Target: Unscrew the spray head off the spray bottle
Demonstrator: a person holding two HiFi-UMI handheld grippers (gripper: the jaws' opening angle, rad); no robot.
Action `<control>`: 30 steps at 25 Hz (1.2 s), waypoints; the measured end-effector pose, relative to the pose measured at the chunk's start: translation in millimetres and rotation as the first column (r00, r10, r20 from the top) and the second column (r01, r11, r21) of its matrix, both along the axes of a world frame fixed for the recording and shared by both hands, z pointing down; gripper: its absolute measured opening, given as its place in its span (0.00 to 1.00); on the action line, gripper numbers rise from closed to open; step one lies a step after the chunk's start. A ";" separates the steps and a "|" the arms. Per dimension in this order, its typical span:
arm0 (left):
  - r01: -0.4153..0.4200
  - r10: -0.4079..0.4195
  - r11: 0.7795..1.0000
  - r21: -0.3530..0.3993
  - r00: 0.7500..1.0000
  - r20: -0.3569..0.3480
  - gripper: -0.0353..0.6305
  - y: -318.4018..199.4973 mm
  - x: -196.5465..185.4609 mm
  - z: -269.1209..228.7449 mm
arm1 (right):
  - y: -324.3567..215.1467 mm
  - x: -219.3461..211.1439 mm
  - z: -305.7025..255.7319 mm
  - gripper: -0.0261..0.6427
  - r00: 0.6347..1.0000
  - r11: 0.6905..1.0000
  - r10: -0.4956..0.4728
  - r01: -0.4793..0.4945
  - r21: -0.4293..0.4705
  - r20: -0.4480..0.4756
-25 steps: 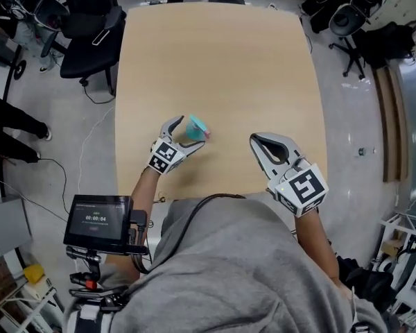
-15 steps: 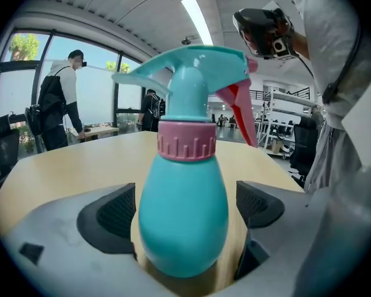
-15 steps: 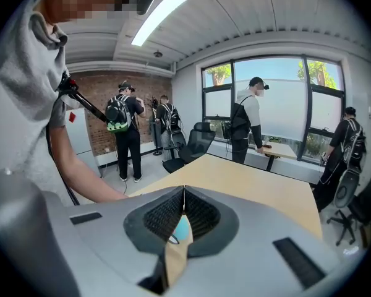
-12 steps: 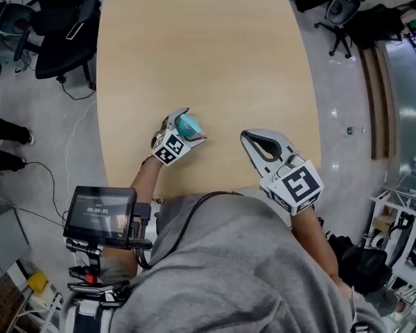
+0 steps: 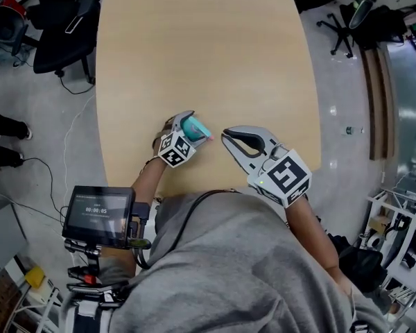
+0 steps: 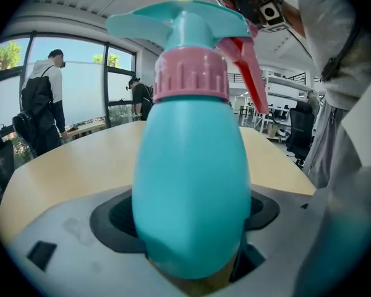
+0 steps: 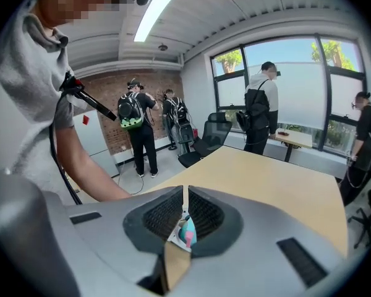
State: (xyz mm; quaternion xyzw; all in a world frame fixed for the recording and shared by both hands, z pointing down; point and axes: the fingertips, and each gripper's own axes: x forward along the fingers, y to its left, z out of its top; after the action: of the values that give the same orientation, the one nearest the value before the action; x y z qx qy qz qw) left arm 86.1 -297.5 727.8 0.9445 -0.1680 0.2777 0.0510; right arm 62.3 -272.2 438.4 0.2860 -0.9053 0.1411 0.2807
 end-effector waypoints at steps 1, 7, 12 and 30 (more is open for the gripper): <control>-0.009 0.009 1.000 -0.008 1.000 0.026 0.68 2.8 0.5 -0.4 | -1.3 -3.4 5.0 0.05 1.000 1.000 -0.005 0.005 -0.018 -0.004; -0.060 0.061 0.998 -0.011 0.981 0.184 0.68 25.9 3.0 -32.6 | 0.5 1.4 44.5 0.38 0.991 0.987 -0.058 0.039 -0.156 -0.119; -0.109 0.103 0.994 0.009 0.965 0.240 0.68 35.3 3.1 -61.3 | 6.9 4.4 85.1 0.38 0.961 0.942 -0.171 0.096 -0.320 -0.217; -0.086 0.068 0.994 0.068 0.969 0.237 0.68 58.9 -8.0 -111.8 | 45.2 -13.4 78.9 0.24 0.884 0.940 -0.299 0.208 -0.271 -0.360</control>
State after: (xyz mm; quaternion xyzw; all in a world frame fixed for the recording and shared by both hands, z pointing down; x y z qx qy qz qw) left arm 78.2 -238.6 616.0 0.9121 -0.1468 0.3825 -0.0169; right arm 49.0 -227.1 517.3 0.1536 -0.8375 0.1434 0.5044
